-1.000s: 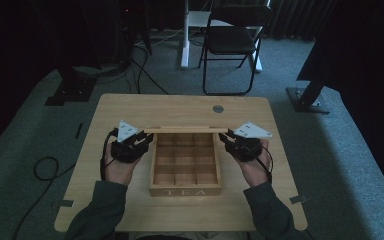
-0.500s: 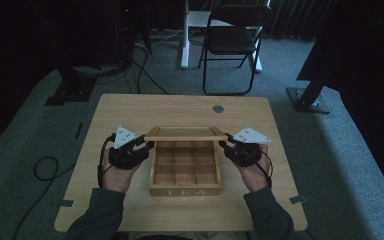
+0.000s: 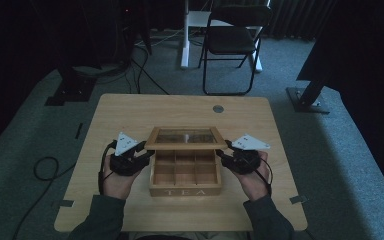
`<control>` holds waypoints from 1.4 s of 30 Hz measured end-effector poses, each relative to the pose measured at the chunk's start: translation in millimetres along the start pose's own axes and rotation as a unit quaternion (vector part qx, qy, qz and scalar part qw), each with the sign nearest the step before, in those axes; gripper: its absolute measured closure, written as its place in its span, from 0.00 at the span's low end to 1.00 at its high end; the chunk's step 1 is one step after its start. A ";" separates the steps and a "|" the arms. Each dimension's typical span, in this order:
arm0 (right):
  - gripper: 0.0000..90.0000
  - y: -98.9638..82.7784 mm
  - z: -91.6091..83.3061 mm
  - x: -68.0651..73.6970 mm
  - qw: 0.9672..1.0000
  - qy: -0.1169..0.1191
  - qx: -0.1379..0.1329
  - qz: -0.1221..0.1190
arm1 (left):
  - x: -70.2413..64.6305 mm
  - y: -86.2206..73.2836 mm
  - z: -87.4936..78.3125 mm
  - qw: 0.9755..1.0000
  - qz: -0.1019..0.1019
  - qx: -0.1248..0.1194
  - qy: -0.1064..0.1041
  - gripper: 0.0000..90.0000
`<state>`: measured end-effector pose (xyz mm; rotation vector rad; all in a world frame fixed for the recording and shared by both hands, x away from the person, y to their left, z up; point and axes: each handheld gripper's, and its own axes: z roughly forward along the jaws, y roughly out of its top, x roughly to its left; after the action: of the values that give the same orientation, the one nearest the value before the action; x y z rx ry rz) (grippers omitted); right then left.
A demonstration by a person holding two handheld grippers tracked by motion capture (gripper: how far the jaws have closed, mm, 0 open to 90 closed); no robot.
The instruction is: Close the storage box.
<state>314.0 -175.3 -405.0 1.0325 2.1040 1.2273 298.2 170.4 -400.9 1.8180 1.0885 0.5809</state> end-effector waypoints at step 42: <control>0.56 -31.7 -5.5 17.1 1.000 0.000 0.021 -0.003 | 1.5 -48.1 -16.6 1.000 -0.024 0.019 -0.001 0.60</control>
<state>288.5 -174.1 -430.9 1.0433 2.1393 1.1862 265.5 188.9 -435.4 1.8189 1.1455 0.5340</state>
